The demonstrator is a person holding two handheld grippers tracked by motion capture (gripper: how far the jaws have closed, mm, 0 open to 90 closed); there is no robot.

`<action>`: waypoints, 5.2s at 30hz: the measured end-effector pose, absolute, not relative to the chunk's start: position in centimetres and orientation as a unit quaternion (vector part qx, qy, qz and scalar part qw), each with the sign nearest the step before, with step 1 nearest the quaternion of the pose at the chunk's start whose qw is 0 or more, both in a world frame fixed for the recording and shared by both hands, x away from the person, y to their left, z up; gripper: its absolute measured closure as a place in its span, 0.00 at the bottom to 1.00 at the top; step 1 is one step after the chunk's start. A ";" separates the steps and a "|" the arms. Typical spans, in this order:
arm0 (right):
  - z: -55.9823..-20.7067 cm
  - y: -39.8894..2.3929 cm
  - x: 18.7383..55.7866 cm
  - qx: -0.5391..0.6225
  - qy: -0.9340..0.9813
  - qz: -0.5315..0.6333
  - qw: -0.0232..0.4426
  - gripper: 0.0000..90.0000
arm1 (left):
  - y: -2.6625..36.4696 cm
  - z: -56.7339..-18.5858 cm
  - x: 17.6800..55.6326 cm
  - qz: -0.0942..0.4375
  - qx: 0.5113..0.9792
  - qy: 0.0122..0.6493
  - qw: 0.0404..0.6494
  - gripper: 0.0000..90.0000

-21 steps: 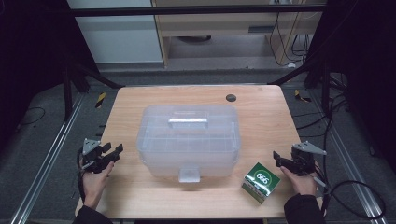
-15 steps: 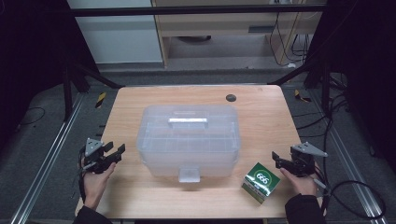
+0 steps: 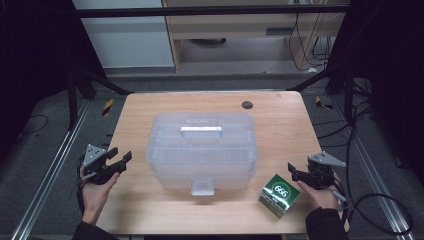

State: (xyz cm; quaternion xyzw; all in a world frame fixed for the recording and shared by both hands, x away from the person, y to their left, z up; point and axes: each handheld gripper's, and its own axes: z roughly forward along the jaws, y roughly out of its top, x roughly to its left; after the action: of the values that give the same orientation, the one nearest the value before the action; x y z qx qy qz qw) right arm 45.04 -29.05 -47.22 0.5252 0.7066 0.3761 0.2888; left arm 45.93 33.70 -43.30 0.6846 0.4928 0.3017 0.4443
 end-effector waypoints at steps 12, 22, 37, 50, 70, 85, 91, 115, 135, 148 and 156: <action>-47.0 -28.9 45.0 0.526 0.707 0.376 0.287 0.23 | 33.2 -41.7 45.8 0.296 0.707 0.462 0.447 0.39; -46.9 -28.7 44.9 0.525 0.707 0.378 0.287 0.23 | 32.8 -40.3 45.3 0.301 0.712 0.444 0.453 0.38; -46.8 -28.7 45.0 0.524 0.706 0.379 0.289 0.22 | 31.8 -35.8 45.7 0.314 0.722 0.398 0.472 0.36; -46.9 -28.7 45.1 0.523 0.708 0.377 0.288 0.22 | 28.8 -32.0 46.0 0.323 0.762 0.323 0.459 0.38; -47.1 -28.7 45.1 0.528 0.711 0.370 0.282 0.23 | 23.9 -30.2 46.7 0.317 0.824 0.243 0.402 0.40; -47.2 -28.7 45.2 0.528 0.714 0.367 0.278 0.23 | 21.5 -29.5 47.1 0.308 0.859 0.194 0.361 0.40; -47.2 -28.7 45.2 0.527 0.715 0.366 0.277 0.24 | 20.1 -29.2 47.1 0.311 0.869 0.170 0.346 0.40; -47.3 -28.7 45.2 0.526 0.720 0.364 0.269 0.29 | 15.3 -29.3 48.0 0.319 0.907 0.090 0.259 0.43; -47.2 -28.6 45.1 0.522 0.732 0.359 0.251 0.42 | 12.9 -29.7 49.6 0.341 0.922 0.033 0.182 0.58; -45.9 -28.4 44.8 0.509 0.736 0.374 0.243 0.58 | 12.1 -30.0 50.1 0.340 0.930 0.009 0.142 0.77; -44.1 -27.6 44.1 0.486 0.749 0.389 0.227 0.76 | 11.8 -29.7 50.2 0.337 0.933 -0.001 0.129 0.79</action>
State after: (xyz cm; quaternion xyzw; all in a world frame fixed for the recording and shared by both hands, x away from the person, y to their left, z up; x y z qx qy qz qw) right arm 44.13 -27.58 -44.08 0.4864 0.7490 0.3886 0.2267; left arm 50.15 11.83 -29.69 0.9325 -0.0008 0.3375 0.1286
